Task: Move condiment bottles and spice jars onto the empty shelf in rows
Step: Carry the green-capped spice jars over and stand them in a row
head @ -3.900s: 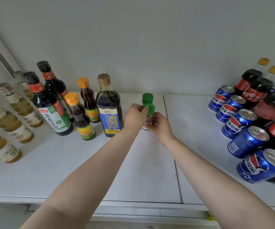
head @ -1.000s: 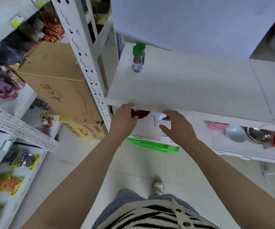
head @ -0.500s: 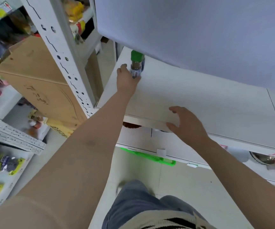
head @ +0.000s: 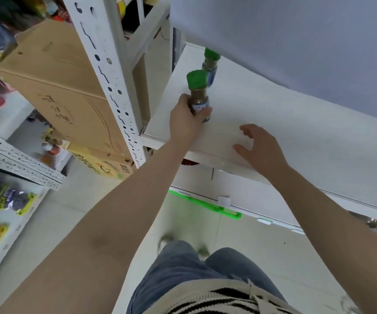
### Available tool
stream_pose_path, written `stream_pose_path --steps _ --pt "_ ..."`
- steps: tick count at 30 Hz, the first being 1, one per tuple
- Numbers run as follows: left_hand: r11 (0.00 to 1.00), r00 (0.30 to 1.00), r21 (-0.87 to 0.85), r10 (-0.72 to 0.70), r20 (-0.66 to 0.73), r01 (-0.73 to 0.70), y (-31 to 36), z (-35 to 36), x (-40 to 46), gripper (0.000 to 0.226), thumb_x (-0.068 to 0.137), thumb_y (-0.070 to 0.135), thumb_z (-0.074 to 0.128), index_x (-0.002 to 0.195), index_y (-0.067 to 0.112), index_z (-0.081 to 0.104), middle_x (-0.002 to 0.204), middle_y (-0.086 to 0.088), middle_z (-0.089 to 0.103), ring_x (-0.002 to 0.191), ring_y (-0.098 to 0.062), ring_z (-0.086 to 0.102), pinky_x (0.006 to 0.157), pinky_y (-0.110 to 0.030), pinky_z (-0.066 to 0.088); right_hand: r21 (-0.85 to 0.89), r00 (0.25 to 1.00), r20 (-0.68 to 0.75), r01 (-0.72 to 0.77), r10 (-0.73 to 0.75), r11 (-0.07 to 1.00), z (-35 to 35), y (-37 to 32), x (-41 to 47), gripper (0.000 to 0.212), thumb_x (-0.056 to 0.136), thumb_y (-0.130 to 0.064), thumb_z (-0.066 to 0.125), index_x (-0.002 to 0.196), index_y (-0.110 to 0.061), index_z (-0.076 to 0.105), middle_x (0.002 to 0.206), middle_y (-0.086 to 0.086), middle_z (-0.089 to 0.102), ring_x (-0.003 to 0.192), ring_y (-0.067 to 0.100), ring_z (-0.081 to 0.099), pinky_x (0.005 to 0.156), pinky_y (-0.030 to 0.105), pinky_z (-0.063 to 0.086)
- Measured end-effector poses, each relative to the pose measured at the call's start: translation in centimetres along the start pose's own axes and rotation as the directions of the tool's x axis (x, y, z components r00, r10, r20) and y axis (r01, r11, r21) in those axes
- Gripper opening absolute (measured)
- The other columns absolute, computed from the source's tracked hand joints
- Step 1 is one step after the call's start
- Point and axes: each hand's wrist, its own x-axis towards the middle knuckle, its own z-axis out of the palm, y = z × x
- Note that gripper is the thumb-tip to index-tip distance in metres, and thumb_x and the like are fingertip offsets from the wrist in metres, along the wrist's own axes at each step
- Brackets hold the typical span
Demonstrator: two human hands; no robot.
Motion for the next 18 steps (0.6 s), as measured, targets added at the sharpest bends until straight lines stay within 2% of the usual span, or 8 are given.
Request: stream_pose_path --steps 4,8,13,16,17,18 --pt "0.996 0.995 -0.023 -0.082 -0.055 0.081 -0.4 -1.7 -4.8 0.043 0.078 0.036 0.074 0.109 0.012 0.059 0.100 -0.002 0.070 0.086 -0.017 0.065 0.078 -0.031 0.052 0.059 1.000 0.015 -0.002 0.001 0.998 -0.7 -0.9 4.3 0.056 0.082 -0.032 0.069 0.131 -0.013 0.048 0.124 0.010 0.058 0.114 0.026 0.054 0.099 0.036 0.042" --pt "0.992 0.984 -0.002 -0.127 -0.126 0.127 0.2 -2.8 -6.9 0.038 0.080 0.038 0.072 0.107 0.015 0.060 0.090 0.003 0.067 0.074 -0.010 0.060 0.065 -0.023 0.047 0.198 0.999 0.046 -0.027 0.019 0.980 -0.4 -2.4 9.7 0.067 0.082 -0.034 0.071 0.137 -0.011 0.040 0.135 0.011 0.051 0.122 0.023 0.050 0.098 0.027 0.038" --pt "0.977 0.948 -0.008 -0.211 -0.238 0.215 0.4 -2.6 -7.9 0.034 0.078 0.043 0.073 0.098 0.018 0.060 0.071 0.012 0.057 0.060 -0.004 0.054 0.058 -0.029 0.050 0.358 0.998 0.055 -0.018 -0.002 0.934 1.1 -3.5 14.8 0.077 0.082 -0.033 0.071 0.141 -0.002 0.032 0.145 0.014 0.042 0.132 0.023 0.043 0.110 0.029 0.033" --pt "0.970 0.923 0.008 -0.228 -0.309 0.243 0.5 -2.1 -8.0 0.036 0.077 0.044 0.073 0.098 0.018 0.060 0.071 0.013 0.055 0.065 -0.006 0.057 0.062 -0.027 0.049 0.362 0.998 0.040 0.035 -0.053 0.932 1.5 -4.2 16.0 0.068 0.085 -0.030 0.068 0.140 -0.007 0.035 0.146 0.012 0.041 0.134 0.025 0.040 0.112 0.032 0.031" --pt "0.970 0.916 0.002 -0.231 -0.328 0.245 0.6 -2.0 -7.9 0.037 0.077 0.044 0.074 0.098 0.018 0.060 0.071 0.013 0.055 0.066 -0.007 0.057 0.064 -0.028 0.049 0.390 0.997 0.026 0.055 -0.070 0.919 1.7 -4.4 16.2 0.058 0.086 -0.028 0.067 0.135 -0.013 0.041 0.144 0.012 0.043 0.133 0.025 0.041 0.112 0.032 0.031" --pt "0.969 0.910 -0.002 -0.233 -0.342 0.247 0.7 -1.8 -7.8 0.037 0.077 0.044 0.074 0.098 0.017 0.060 0.070 0.014 0.054 0.065 -0.005 0.055 0.064 -0.026 0.048 0.393 0.998 0.015 0.055 -0.066 0.918 1.5 -4.8 16.4 0.039 0.088 -0.025 0.065 0.122 -0.022 0.048 0.142 0.012 0.045 0.132 0.025 0.043 0.110 0.030 0.032"
